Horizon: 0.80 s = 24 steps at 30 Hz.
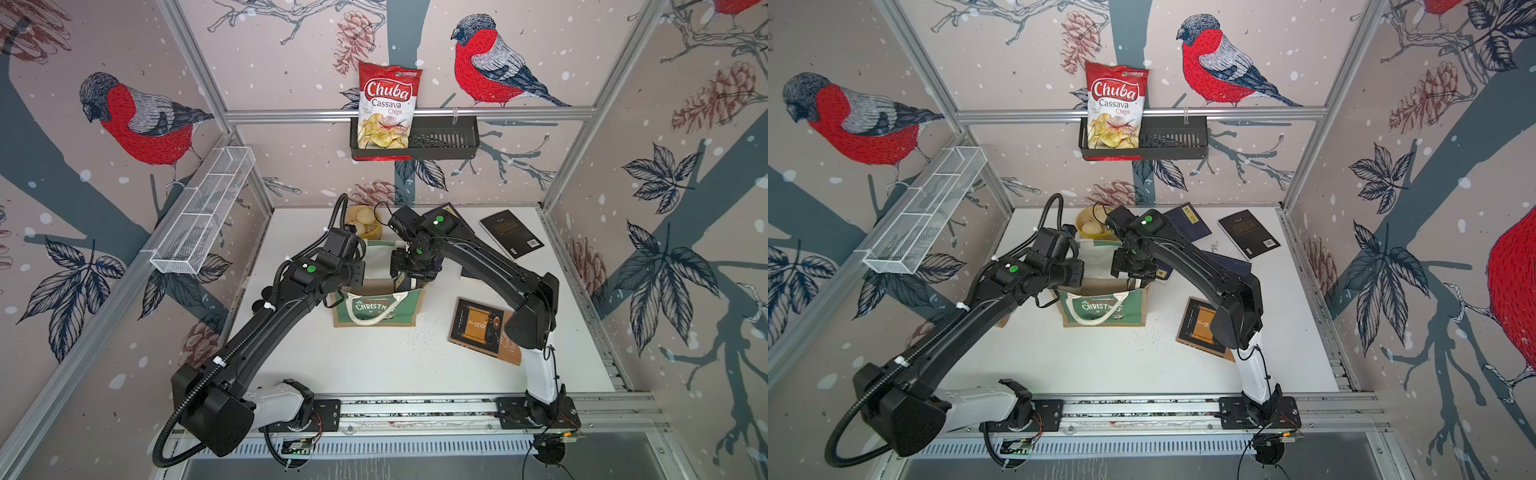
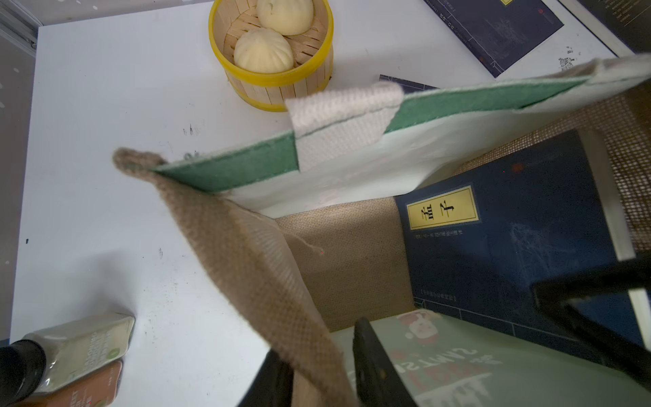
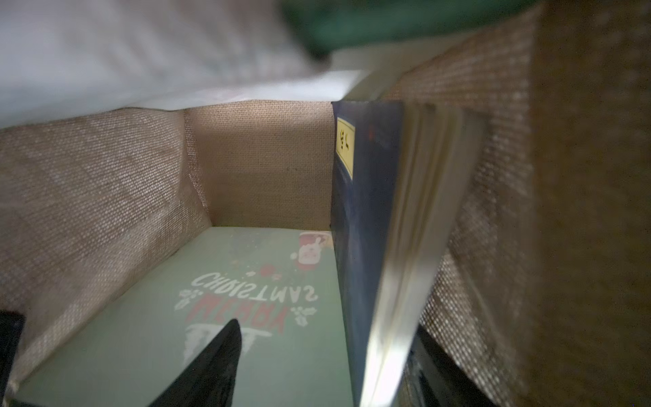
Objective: Take out the books from the canvas bag
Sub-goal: Pick up the book from the canvas bag.
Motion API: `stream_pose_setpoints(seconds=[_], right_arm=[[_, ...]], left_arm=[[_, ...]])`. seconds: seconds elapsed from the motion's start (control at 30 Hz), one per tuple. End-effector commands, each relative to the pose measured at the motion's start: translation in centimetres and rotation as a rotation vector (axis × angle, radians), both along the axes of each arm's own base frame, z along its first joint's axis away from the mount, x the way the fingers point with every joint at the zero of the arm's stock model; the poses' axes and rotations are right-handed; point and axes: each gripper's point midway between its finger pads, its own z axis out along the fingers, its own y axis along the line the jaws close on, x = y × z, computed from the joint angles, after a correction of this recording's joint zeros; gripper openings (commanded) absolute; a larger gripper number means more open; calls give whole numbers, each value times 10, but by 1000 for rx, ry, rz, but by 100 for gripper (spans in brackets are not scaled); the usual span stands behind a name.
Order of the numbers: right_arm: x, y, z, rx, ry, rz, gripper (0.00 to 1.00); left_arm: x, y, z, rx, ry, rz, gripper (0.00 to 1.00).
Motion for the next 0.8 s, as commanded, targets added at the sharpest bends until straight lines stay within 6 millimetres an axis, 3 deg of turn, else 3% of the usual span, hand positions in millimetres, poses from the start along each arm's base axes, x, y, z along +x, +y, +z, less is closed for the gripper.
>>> stream_pose_setpoints(seconds=[0.0,0.1,0.23,0.33,0.43,0.53,0.77], right_arm=[[7,3,-1,2,-14,5,73],[12,10,-6,15,-19,7,72],[17,17,-17,18,-18,12,60],[20,12,-29,-33,-14,-1,37],[25,7,-27,-54,-44,-15,15],[32,10,-6,-9,-107,-26,0],[38,22,62,181,-277,48,0]], left_arm=[[2,0,4,0,-24,9,30],[2,1,4,-2,-25,12,30],[2,0,5,-7,-28,8,30],[2,-2,5,-6,-28,5,30],[1,-2,7,-3,-33,7,30],[1,1,6,22,-37,21,30],[23,10,6,127,-71,82,29]])
